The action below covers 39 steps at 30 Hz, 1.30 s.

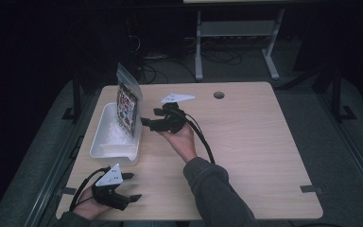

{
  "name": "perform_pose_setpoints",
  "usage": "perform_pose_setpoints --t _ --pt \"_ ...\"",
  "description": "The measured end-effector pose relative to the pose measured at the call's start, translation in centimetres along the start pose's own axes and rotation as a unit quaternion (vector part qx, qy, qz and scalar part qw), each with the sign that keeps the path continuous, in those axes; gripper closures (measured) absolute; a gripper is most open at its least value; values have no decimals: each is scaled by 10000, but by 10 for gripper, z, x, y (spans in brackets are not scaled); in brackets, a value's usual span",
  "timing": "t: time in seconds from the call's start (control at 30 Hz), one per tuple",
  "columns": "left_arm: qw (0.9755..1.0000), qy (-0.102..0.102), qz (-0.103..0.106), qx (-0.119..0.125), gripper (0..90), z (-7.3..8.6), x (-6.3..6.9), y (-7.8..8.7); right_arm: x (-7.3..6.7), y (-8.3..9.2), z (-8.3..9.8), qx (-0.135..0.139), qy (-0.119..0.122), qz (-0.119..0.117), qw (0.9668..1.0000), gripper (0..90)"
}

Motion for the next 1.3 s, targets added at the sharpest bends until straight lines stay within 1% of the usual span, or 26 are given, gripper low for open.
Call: perform_pose_setpoints --t 0.27,0.33,0.4,0.47,0.7,0.8,0.9,0.93,0.97,1.07,1.2,1.3 --pt "10000 -7 14 -12 208 -1 1 -2 2 25 14 -91 -22 -44 9999 288" --pt "10000 7 8 -2 208 -1 1 -2 3 32 17 -105 -81 -77 9999 285" --pt "10000 15 12 12 208 -1 1 -2 3 41 22 -141 -69 -86 9998 284" --pt "10000 22 16 8 207 -1 1 -2 4 48 27 -155 -106 -85 9998 283" --pt "10000 14 20 -5 208 -2 2 -4 5 76 38 -120 -169 -111 9997 281" --pt "10000 17 28 8 208 -2 2 -4 4 88 44 -122 -148 -145 9997 277" --pt "10000 38 41 3 208 -2 2 -4 2 101 54 -166 -175 -196 9995 275" --pt "10000 46 45 3 208 -2 2 -4 1 106 57 -172 -168 -180 9995 275" --pt "10000 49 51 4 209 -2 2 -5 1 113 61 -120 -186 -178 9996 277" --pt "10000 55 65 -2 209 -2 2 -5 1 127 69 -92 -237 -172 9995 275" --pt "10000 55 70 2 212 -2 3 -6 1 142 81 -130 -239 -119 9996 275" --pt "10000 71 70 4 214 -2 3 -6 1 153 89 -157 -289 -114 9994 273"
Point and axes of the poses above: each handheld gripper's, and its own axes: y roughly backward along the jaws, z roughly out of its underside, x roughly to its right, the point moved 7 cm from there along -y, roughly forward along the jaws, and after that the axes turned 11 degrees about -z, right-handed, at the moved point
